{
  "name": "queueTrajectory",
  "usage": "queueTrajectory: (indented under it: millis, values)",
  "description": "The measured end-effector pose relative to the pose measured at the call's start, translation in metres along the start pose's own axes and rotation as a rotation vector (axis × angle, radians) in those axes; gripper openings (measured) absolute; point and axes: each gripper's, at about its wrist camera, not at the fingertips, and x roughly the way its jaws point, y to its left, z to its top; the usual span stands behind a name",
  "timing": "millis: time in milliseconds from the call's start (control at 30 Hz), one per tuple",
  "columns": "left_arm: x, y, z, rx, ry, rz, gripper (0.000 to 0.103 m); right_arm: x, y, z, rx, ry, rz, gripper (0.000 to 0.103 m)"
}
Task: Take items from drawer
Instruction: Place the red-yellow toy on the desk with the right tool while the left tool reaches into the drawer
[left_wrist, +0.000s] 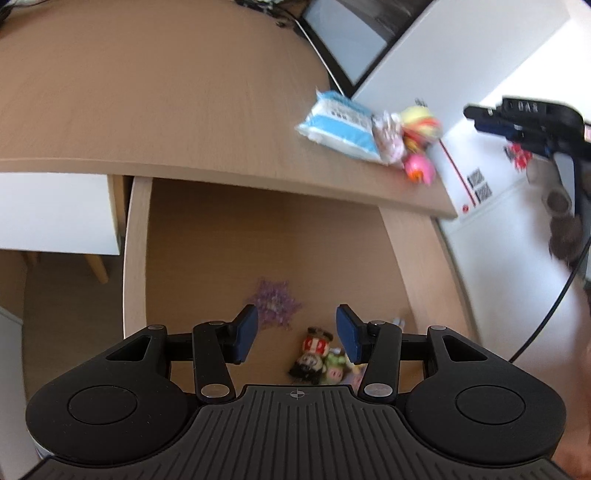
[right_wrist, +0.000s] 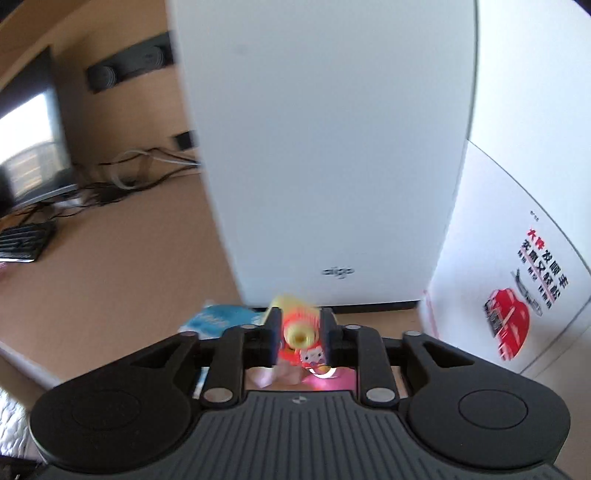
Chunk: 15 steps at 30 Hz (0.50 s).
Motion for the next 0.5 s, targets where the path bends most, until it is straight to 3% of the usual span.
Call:
queueTrajectory:
  millis: [67, 167, 367, 500]
  values:
    - [0.003, -0.002, -0.001, 0.021, 0.018, 0.002, 0.051, 0.0, -0.004, -0.004, 0.014, 0.006, 0.005, 0.029]
    - [0.013, -0.005, -0.002, 0.044, 0.058, -0.003, 0.051, -0.003, -0.006, -0.022, 0.01, 0.034, 0.017, 0.046]
    - [0.036, -0.018, -0.005, 0.131, 0.165, -0.026, 0.051, -0.013, -0.015, -0.07, 0.049, 0.125, 0.014, 0.05]
    - [0.055, -0.027, -0.006, 0.192, 0.257, -0.038, 0.051, -0.021, -0.016, -0.107, 0.091, 0.198, 0.02, 0.061]
